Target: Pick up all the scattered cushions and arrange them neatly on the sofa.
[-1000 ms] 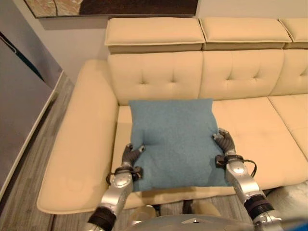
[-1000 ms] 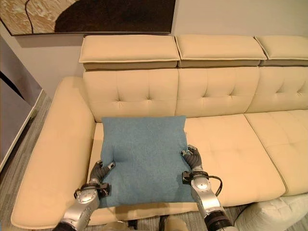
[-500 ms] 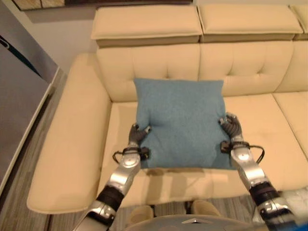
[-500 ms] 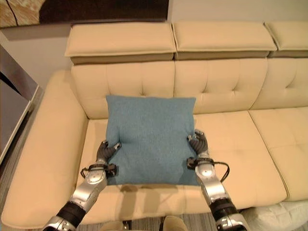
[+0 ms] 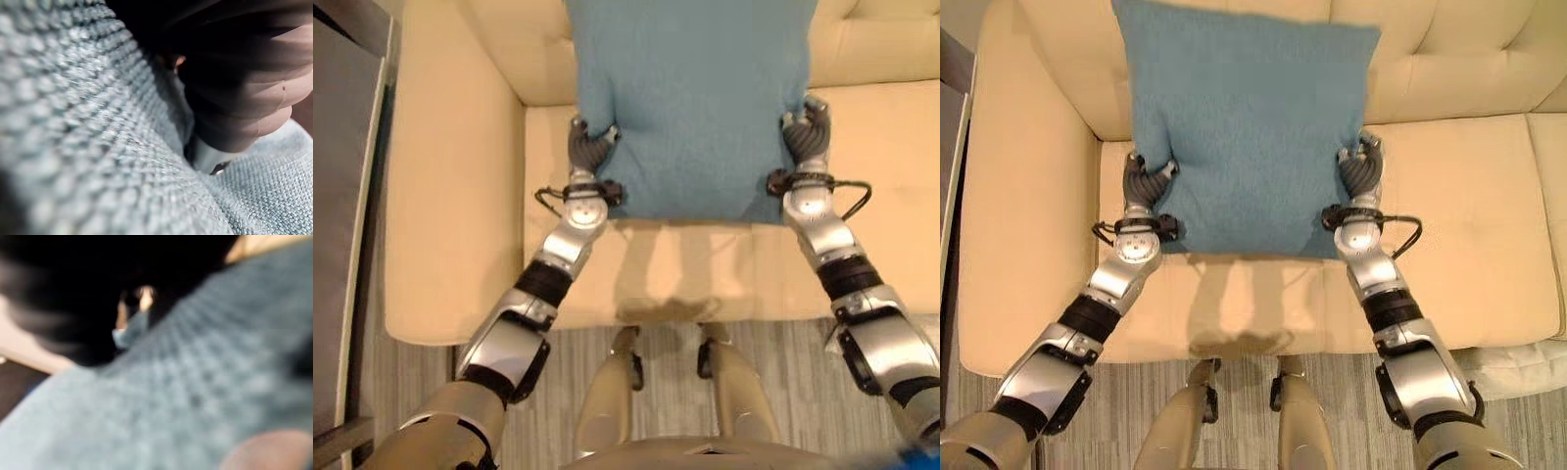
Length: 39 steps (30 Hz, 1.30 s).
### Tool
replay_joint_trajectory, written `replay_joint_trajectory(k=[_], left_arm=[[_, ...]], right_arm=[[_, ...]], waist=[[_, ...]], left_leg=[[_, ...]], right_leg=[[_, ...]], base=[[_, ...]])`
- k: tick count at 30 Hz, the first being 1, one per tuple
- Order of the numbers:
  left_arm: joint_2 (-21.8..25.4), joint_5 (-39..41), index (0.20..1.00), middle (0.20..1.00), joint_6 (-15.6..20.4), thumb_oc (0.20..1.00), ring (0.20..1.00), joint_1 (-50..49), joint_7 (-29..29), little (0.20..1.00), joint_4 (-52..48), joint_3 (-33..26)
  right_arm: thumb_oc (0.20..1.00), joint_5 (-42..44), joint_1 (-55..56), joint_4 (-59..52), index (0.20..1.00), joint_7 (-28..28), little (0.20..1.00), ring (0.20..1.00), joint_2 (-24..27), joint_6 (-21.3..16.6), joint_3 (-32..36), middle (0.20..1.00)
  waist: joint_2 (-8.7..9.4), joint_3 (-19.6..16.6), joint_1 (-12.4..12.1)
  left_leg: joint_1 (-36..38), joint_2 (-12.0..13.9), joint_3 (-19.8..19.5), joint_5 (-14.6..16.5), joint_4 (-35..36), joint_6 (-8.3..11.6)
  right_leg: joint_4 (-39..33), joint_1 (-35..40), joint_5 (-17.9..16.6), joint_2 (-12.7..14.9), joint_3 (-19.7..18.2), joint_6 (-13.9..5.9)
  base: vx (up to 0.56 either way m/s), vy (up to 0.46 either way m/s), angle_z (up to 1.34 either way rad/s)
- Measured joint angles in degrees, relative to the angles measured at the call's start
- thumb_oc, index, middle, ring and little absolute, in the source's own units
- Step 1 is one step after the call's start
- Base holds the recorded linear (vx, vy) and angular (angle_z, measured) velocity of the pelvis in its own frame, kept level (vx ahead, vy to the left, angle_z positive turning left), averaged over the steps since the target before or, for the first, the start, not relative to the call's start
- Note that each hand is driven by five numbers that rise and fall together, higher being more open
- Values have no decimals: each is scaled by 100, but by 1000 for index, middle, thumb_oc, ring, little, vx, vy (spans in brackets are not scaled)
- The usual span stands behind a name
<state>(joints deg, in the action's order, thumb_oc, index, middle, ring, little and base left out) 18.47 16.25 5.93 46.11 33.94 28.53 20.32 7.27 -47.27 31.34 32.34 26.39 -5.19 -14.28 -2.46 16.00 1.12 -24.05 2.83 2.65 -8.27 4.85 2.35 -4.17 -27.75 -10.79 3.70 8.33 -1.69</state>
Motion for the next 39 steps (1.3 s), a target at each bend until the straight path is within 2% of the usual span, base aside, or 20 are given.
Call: replay_joint_trajectory(k=[1,8,12,18,20,23,24,25,28,29,30,31,39], left_arm=[[0,-1,200,200,1,200,200,337,89,200,140,-1],[4,-129,200,200,177,200,200,1067,534,200,464,-13],[60,-202,200,200,229,200,200,1640,744,200,953,43],[544,-229,200,200,223,200,200,2775,609,200,1959,401],[798,-229,200,200,173,200,200,3543,333,200,2793,832],[897,-222,200,200,162,200,200,4015,146,200,3181,1033],[927,-218,376,376,121,376,376,4088,93,376,3202,1025],[1012,-213,1000,1000,105,1000,1000,4153,17,1000,3132,1004],[1009,-113,1000,1000,48,1000,1000,4164,-38,1000,3135,995],[987,-102,1000,1000,21,1000,1000,4155,-83,1000,3143,998],[970,-102,1000,1000,-9,1000,1000,4149,-133,1000,3143,999],[965,-98,1000,1000,-33,1000,1000,4143,-196,1000,3143,1006],[953,-108,1000,1000,-67,1000,1000,3335,-259,1000,3111,651]], right_arm=[[200,-156,-338,49,200,165,200,200,190,7,-137,200],[200,-877,-1375,179,200,666,200,200,547,11,-421,200],[200,-972,-1923,618,200,842,200,200,572,13,-628,200],[200,-956,-2639,1154,200,924,200,200,563,-1,-1017,200],[200,-851,-3010,1544,200,881,200,200,563,-4,-1310,200],[200,-726,-3344,1869,200,815,200,200,556,-30,-1477,200],[200,-682,-3450,1961,200,792,200,200,571,-23,-1550,200],[200,-659,-3581,1925,200,740,200,200,605,-29,-1554,200],[200,-564,-3637,1938,200,660,200,200,640,-18,-1556,200],[460,-504,-3636,1986,460,606,460,460,637,-19,-1560,460],[818,-470,-3637,2061,818,571,818,818,639,-18,-1559,818],[1000,-422,-3638,2159,1000,515,1000,1000,641,4,-1560,1000],[1000,-294,-3455,2005,1000,381,1000,1000,638,149,-1438,1000]], waist=[[-2,5,-25],[2,15,-60],[19,1,-76],[84,33,-60],[89,31,-9],[91,31,-8],[91,31,-15],[94,33,-29],[94,34,-42],[93,33,-50],[93,33,-61],[93,33,-65],[92,32,-44]], left_leg=[[-104,-7,-23,-2,23,-1],[-350,8,-209,-20,20,25],[-696,1,-342,-22,-16,27],[-1493,-8,-396,-173,-40,79],[-1847,-10,-416,-175,-115,81],[-2139,-16,-395,-262,-109,101],[-2209,-18,-384,-263,-110,101],[-2351,-21,-350,-286,-107,83],[-2436,-27,-339,-323,-108,81],[-2435,-27,-338,-325,-108,81],[-2430,-27,-339,-338,-108,90],[-2425,-33,-344,-353,-108,92],[-2253,-103,-314,-378,-104,60]], right_leg=[[-97,-41,-18,4,42,24],[-96,-180,-17,7,199,25],[-97,-450,-14,17,270,21],[-90,-1212,-89,30,282,100],[-68,-1548,-124,29,276,92],[-70,-1871,-210,35,198,98],[-61,-1945,-211,36,189,98],[18,-2148,-211,43,174,98],[69,-2258,-212,57,164,98],[82,-2259,-211,58,165,98],[100,-2259,-211,61,165,98],[122,-2259,-210,66,165,97],[248,-2194,-205,133,74,89]], base=[[32,-26,11],[19,-46,12],[7,-67,16],[4,-29,5],[0,0,0],[33,31,-4],[23,28,-7],[23,28,-7],[6,5,-2],[0,0,0],[10,19,3],[0,0,0],[3,1,-2]])
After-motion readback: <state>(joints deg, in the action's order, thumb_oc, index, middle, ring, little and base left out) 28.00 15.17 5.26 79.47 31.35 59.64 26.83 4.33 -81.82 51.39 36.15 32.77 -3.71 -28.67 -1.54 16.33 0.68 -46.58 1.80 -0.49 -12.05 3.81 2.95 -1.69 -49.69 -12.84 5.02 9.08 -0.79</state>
